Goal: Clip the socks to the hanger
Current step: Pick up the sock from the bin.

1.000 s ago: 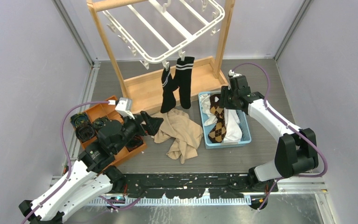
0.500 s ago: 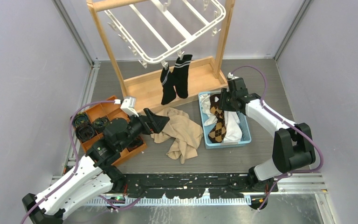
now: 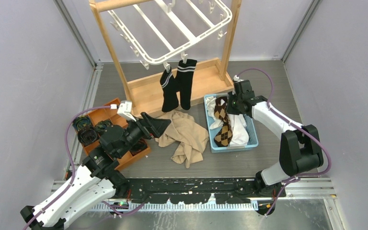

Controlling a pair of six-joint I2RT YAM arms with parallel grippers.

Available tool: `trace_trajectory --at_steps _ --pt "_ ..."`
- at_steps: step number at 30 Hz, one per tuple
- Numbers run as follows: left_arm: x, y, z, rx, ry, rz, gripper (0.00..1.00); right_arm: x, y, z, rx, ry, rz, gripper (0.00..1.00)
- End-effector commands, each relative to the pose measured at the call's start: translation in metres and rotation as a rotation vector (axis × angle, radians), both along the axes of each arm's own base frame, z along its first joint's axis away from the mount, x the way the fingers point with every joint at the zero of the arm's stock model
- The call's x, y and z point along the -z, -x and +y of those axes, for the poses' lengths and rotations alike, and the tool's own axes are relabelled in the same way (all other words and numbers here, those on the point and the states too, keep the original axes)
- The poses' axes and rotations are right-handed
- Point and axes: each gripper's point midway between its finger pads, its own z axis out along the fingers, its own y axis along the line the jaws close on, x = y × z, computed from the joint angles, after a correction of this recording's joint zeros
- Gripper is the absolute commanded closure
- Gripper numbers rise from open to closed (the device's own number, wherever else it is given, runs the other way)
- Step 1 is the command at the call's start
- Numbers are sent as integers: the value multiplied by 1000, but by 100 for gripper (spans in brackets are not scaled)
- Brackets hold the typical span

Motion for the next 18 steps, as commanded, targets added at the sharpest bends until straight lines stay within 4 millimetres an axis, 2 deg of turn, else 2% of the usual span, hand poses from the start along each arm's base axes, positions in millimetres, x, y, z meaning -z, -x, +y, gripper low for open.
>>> trace_trajectory --at_steps 1,10,18 --pt "-12 3 -3 18 33 -33 8 -20 -4 4 -19 -36 -68 94" --pt "-24 6 -8 65 43 -128 7 -80 9 2 -77 -72 -266 99" --pt "-53 21 -20 180 49 -366 8 -134 25 -1 -93 -115 -426 99"
